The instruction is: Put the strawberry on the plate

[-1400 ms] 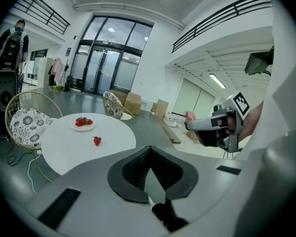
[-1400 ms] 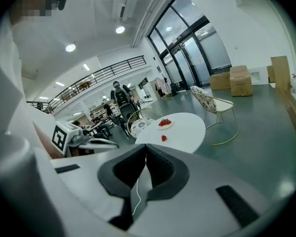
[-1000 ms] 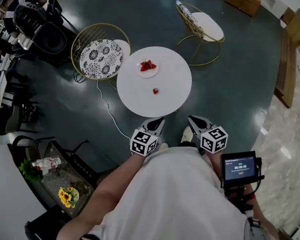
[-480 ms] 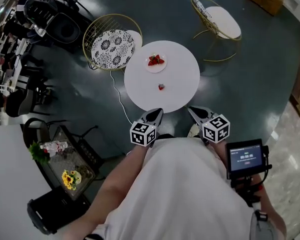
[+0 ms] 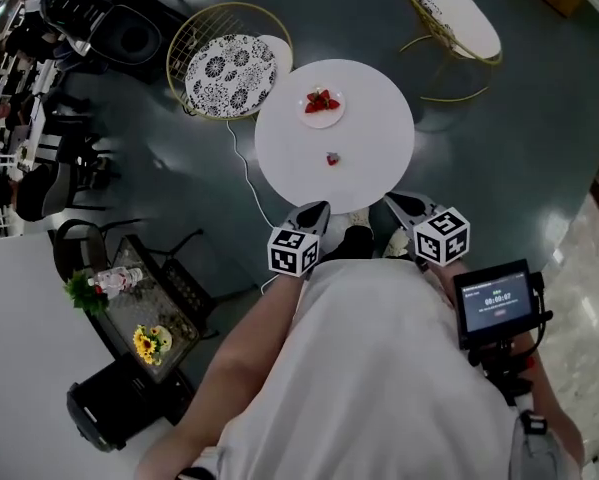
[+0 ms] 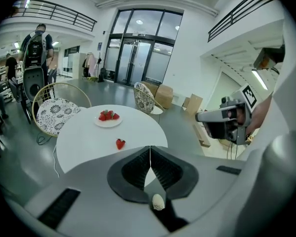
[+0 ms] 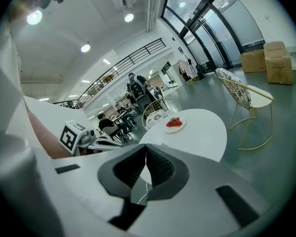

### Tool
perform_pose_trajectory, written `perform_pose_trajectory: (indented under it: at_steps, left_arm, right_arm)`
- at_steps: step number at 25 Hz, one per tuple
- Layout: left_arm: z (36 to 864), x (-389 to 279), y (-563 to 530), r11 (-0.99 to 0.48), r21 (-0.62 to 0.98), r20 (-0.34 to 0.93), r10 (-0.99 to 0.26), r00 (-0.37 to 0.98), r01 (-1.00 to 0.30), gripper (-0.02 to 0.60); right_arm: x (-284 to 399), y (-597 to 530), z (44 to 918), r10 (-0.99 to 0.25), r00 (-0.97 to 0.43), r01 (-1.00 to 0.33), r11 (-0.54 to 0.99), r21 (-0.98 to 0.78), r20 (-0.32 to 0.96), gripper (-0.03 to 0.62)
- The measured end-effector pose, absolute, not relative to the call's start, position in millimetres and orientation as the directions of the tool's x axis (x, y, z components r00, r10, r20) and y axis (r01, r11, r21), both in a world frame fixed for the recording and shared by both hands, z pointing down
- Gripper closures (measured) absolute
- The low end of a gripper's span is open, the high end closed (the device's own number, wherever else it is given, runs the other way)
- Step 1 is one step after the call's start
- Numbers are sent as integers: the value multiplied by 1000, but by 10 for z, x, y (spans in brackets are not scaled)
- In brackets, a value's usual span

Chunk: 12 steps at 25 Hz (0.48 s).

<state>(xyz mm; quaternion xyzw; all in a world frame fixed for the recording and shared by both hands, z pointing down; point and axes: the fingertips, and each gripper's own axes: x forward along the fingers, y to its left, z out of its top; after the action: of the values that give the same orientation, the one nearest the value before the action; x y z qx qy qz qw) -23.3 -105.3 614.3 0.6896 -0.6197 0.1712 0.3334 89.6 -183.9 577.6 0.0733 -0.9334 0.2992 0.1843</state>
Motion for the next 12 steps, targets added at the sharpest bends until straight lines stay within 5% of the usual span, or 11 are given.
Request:
perform_pose_trajectory:
  at_steps: [12]
  left_arm:
    - [6732, -570, -1611, -87, 263, 738, -623, 259, -961, 574]
  right_arm:
    - [531, -2509, 5854, -66, -880, -331, 796, -507, 471, 588]
